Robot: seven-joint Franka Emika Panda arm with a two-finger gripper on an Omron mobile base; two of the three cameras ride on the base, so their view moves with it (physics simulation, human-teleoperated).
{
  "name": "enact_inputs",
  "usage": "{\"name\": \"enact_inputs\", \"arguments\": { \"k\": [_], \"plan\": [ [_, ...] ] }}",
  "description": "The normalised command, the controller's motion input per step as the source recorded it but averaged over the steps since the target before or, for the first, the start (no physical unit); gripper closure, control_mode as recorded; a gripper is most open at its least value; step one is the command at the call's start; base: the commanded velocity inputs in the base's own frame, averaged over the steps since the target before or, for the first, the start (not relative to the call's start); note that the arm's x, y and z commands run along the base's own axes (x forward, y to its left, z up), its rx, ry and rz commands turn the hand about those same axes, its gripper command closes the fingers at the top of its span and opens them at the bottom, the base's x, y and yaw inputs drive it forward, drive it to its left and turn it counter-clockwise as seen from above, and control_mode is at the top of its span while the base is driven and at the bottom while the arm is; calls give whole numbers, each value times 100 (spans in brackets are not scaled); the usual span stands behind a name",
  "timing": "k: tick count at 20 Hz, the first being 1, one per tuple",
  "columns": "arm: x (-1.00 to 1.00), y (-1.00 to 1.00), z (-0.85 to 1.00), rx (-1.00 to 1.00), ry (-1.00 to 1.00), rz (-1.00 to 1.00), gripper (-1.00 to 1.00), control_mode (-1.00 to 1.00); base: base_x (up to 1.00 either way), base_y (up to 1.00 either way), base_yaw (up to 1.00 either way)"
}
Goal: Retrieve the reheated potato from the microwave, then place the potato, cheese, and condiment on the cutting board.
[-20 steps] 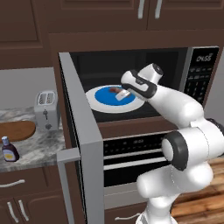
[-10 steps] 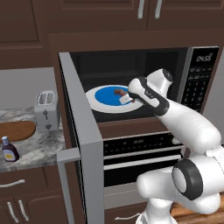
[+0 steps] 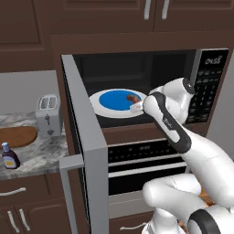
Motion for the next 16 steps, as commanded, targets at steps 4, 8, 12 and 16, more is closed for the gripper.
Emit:
{"name": "enact_inputs", "arguments": {
  "k": [4,8,12,16],
  "plan": [
    [-77,-10,17,2,0,-13,100,-100,0,0,0],
    [-75,-17,24,4,0,-10,100,-100,0,0,0],
    [-90,-19,13,11,-5,-7,100,-100,0,0,0],
    [-77,-18,11,11,2,-8,100,-100,0,0,0]
  ]
}}
